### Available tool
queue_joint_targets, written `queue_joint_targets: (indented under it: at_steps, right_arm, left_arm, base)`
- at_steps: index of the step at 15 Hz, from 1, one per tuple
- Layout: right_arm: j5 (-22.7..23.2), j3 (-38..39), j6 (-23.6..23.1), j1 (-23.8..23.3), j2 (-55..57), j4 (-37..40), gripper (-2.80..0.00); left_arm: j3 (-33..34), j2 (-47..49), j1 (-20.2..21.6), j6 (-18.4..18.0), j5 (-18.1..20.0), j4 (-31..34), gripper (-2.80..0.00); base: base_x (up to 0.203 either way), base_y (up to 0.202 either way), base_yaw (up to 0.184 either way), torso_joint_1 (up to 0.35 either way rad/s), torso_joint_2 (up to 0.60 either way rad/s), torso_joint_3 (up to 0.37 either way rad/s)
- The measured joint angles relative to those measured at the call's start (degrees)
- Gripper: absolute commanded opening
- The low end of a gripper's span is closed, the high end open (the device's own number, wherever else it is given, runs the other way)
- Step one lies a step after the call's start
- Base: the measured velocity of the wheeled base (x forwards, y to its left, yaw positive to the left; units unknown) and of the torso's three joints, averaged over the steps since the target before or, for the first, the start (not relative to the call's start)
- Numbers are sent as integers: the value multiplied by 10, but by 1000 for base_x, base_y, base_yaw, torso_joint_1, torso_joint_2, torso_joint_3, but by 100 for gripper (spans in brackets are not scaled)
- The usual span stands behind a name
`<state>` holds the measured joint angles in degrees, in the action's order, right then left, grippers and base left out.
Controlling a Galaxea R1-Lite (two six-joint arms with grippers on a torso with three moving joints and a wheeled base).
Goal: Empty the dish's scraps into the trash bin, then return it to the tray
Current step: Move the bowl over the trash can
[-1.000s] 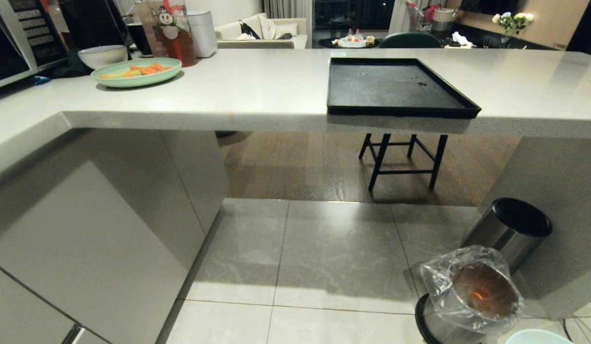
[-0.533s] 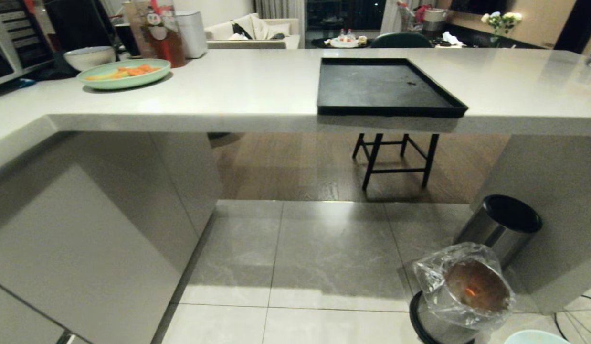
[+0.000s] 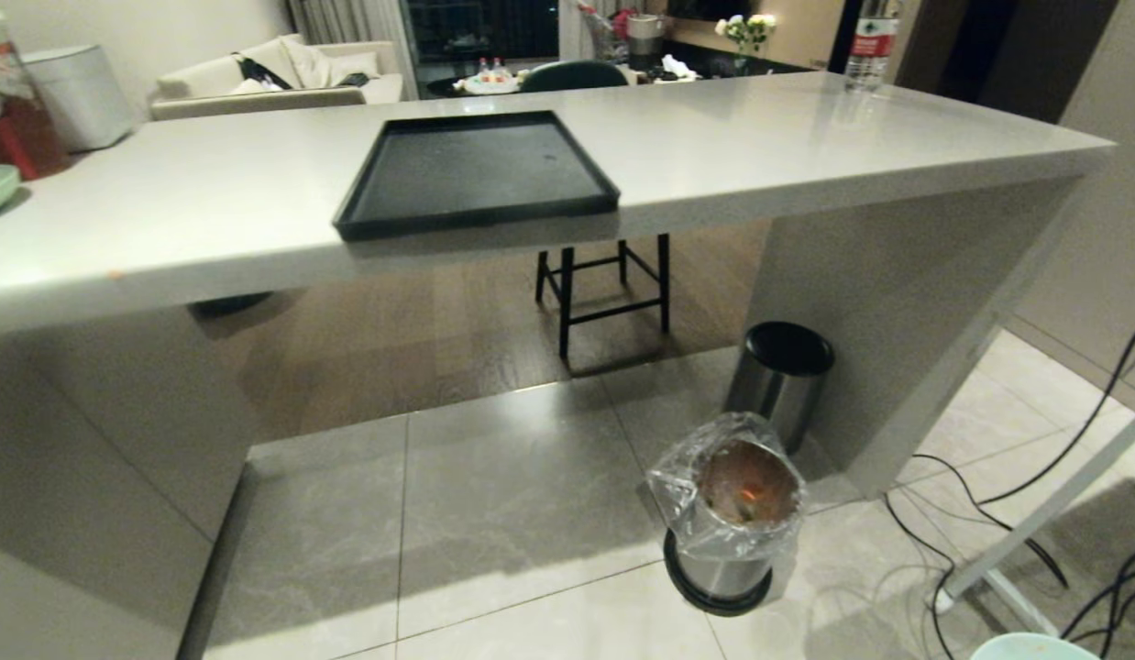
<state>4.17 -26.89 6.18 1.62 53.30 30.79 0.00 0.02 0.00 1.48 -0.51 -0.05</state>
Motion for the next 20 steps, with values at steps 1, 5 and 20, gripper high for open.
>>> queue_joint_targets:
  at_steps: [1,5,20]
  right_arm:
    - [0,0,0,0,0,0,-280]
    - [0,0,0,1,0,1,-280]
    - [2,1,-10,2,0,1,-280]
  left_arm:
    - [0,0,0,0,0,0,-280]
    - [0,0,0,0,0,0,-280]
    - [0,0,0,0,0,0,-280]
  base:
    - [1,8,-179,5,4,2]
    - [1,9,-175,3,3,3]
    - [0,1,-26,0,0,1]
